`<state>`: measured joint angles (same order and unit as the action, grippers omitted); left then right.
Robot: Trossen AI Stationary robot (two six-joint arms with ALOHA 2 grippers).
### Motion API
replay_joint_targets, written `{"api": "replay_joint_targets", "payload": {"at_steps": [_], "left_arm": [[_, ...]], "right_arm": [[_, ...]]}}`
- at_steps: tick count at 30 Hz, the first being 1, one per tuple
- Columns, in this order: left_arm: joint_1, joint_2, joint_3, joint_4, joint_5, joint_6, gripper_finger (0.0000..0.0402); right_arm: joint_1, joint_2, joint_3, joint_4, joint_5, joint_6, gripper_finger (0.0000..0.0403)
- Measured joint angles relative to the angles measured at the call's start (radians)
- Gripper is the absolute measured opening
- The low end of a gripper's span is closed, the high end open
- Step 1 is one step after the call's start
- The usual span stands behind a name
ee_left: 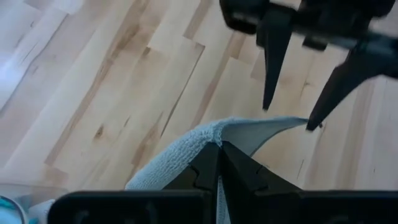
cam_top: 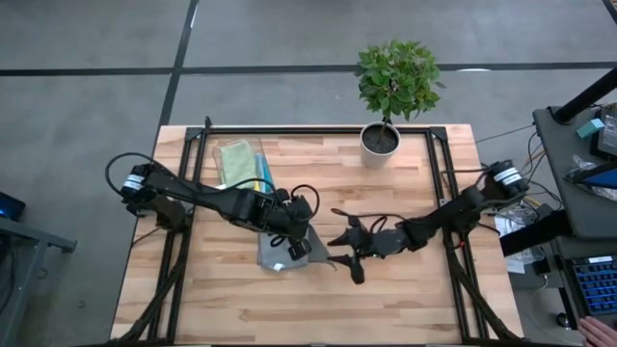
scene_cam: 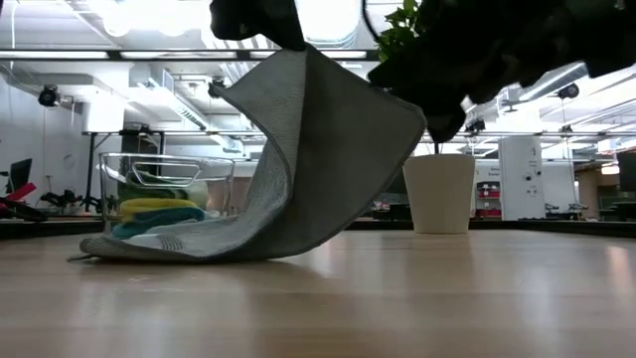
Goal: Fold microfiber towels
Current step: Fold the gray microfiber cloth
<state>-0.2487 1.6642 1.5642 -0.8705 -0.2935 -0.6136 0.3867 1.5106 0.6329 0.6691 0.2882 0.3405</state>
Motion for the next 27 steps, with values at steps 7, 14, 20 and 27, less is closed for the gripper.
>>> {"api": "replay_joint_targets", "payload": {"at_steps": [7, 14, 20, 27], "left_arm": [[0.0, 0.0, 0.0, -0.001, 0.001, -0.001, 0.0], [0.0, -0.021, 0.0, -0.001, 0.025, 0.009, 0.0], [0.0, -0.04, 0.006, 0.0, 0.091, 0.08, 0.0], [-0.004, -0.053, -0.014, 0.001, 0.236, 0.154, 0.0]], "right_arm": [[-0.006, 0.107, 0.114, -0.135, 0.043, 0.006, 0.0184], [-0.006, 0.068, 0.198, -0.496, 0.179, 0.016, 0.0086], [-0.005, -0.025, 0.232, -0.636, 0.187, -0.081, 0.0011], [-0.005, -0.179, 0.322, -0.881, 0.184, -0.191, 0.0009]]}}
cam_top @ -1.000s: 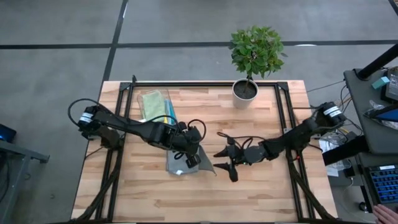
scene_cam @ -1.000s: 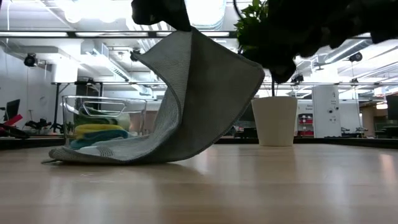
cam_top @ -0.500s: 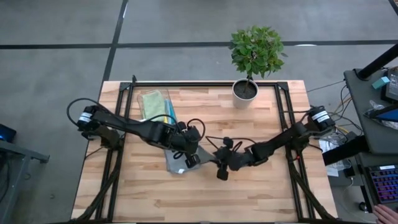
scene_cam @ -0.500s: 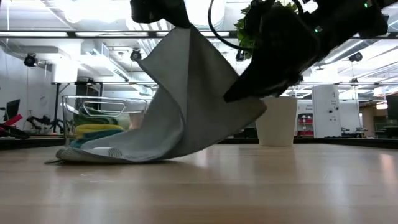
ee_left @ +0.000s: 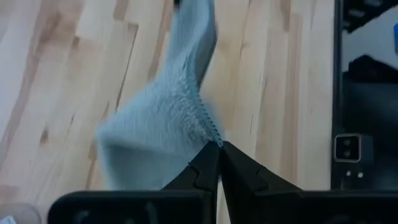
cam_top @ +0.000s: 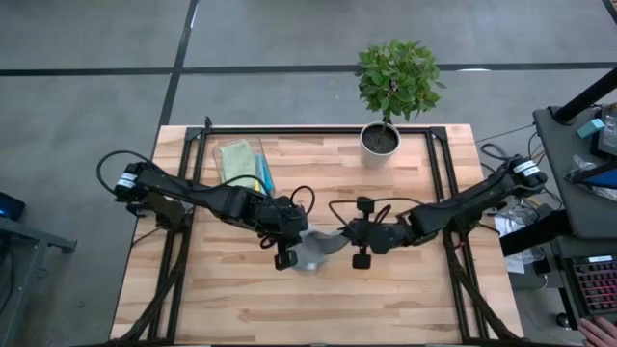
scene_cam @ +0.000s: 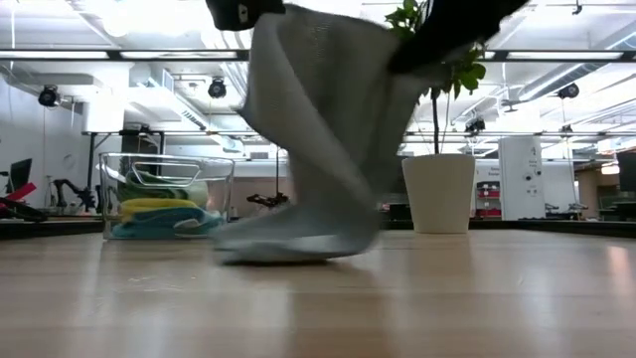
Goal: Fold microfiber towels
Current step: Fold the gray microfiber cloth
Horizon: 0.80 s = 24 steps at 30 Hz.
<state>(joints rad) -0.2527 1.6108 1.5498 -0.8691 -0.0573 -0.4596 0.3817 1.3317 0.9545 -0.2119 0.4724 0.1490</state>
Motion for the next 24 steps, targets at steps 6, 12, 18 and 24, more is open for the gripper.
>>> {"api": "replay_joint_targets", "payload": {"at_steps": [6, 12, 18, 24], "left_arm": [[0.0, 0.006, -0.055, 0.041, -0.005, 0.028, 0.0], [0.0, 0.006, -0.154, 0.252, -0.002, 0.084, 0.0004], [0.0, 0.006, -0.236, 0.352, 0.0, 0.098, 0.0056], [0.0, 0.006, -0.331, 0.496, 0.0, 0.12, 0.0119]], "right_arm": [[0.0, -0.053, 0.075, -0.202, -0.053, 0.006, 0.0009], [0.0, -0.053, 0.109, -0.264, -0.056, 0.009, 0.0008], [0.0, -0.053, 0.131, -0.296, -0.056, 0.017, 0.0008], [0.0, -0.053, 0.132, -0.306, -0.055, 0.018, 0.0008]]}}
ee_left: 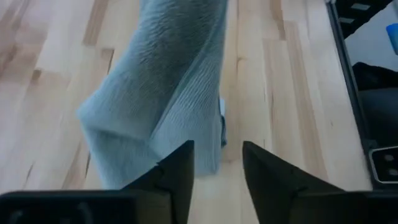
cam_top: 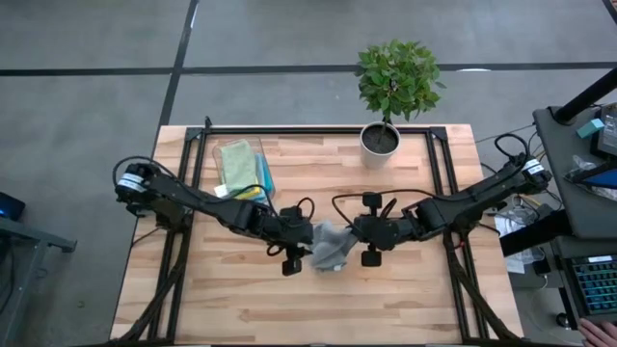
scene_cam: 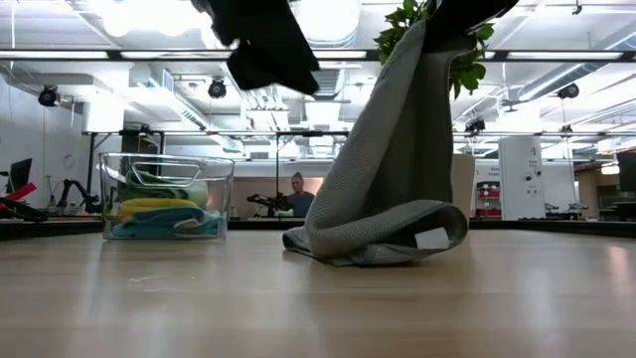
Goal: Fold microfiber towels
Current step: Fold the gray microfiber cloth
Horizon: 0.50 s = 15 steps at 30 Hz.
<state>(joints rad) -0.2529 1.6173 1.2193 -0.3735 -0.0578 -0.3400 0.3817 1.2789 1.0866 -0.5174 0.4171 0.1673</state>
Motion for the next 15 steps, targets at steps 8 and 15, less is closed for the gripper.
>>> {"api": "replay_joint_targets", "payload": {"at_steps": [8, 15], "left_arm": [[0.0, 0.01, -0.143, 0.361, -0.025, 0.158, 0.0151], [0.009, 0.07, -0.216, 0.661, -0.082, 0.275, 0.0151]], "right_arm": [[0.0, 0.0, 0.0, -0.012, -0.001, -0.002, 0.0008], [0.0, 0.0, -0.001, -0.011, 0.0, -0.002, 0.0008]]}}
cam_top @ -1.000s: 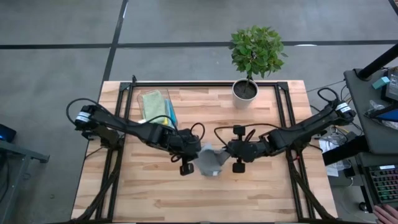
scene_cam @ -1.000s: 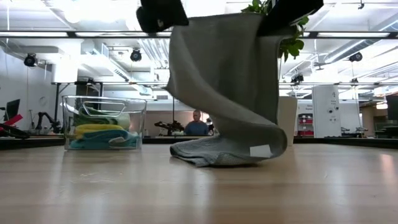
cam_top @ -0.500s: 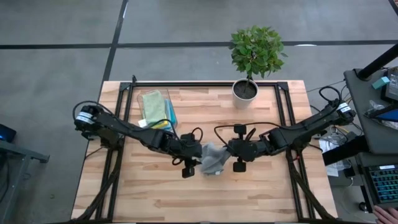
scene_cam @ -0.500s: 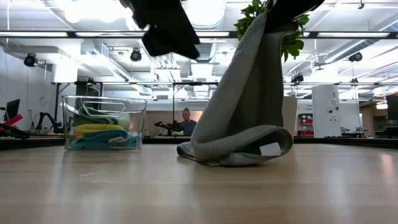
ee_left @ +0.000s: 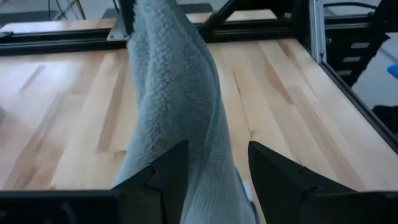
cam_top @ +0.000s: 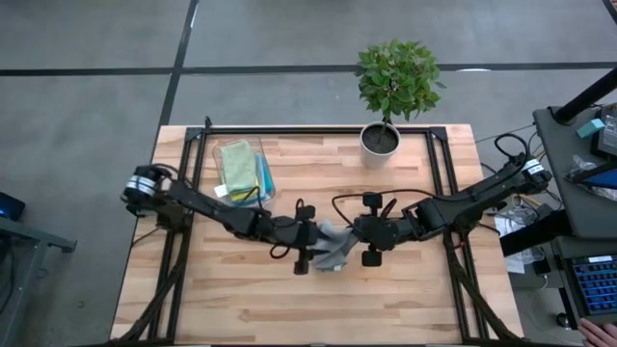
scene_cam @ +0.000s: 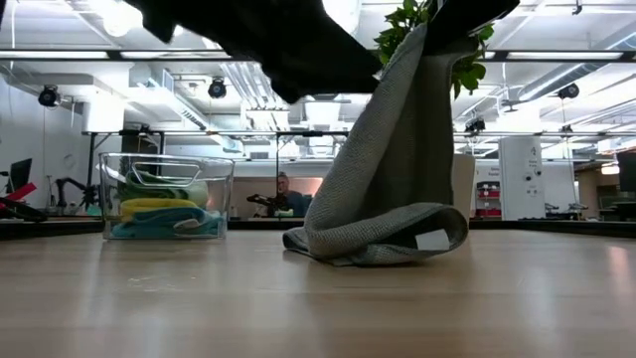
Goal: Fold microfiber towels
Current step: Fold the gray microfiber cloth
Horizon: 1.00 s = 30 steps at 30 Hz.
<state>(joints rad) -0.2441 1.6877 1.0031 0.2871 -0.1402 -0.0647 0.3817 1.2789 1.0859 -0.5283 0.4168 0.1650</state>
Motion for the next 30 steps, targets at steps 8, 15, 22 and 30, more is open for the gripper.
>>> {"api": "replay_joint_targets", "payload": {"at_steps": [8, 15, 22, 30], "left_arm": [[0.011, 0.142, 0.017, 0.148, 0.032, 0.003, 0.0151], [-0.005, 0.169, 0.011, 0.083, 0.282, -0.011, 0.0124], [-0.026, 0.163, 0.011, -0.053, 0.363, -0.078, 0.0073], [-0.03, 0.12, 0.026, -0.207, 0.379, -0.096, 0.0005]], "right_arm": [[0.0, 0.0, 0.0, 0.0, 0.0, 0.002, 0.0008], [0.0, 0.0, 0.0, -0.041, 0.002, 0.01, 0.0008], [0.0, -0.002, 0.0, -0.088, 0.003, 0.011, 0.0008], [0.0, -0.002, 0.018, -0.17, 0.003, 0.011, 0.0008]]}}
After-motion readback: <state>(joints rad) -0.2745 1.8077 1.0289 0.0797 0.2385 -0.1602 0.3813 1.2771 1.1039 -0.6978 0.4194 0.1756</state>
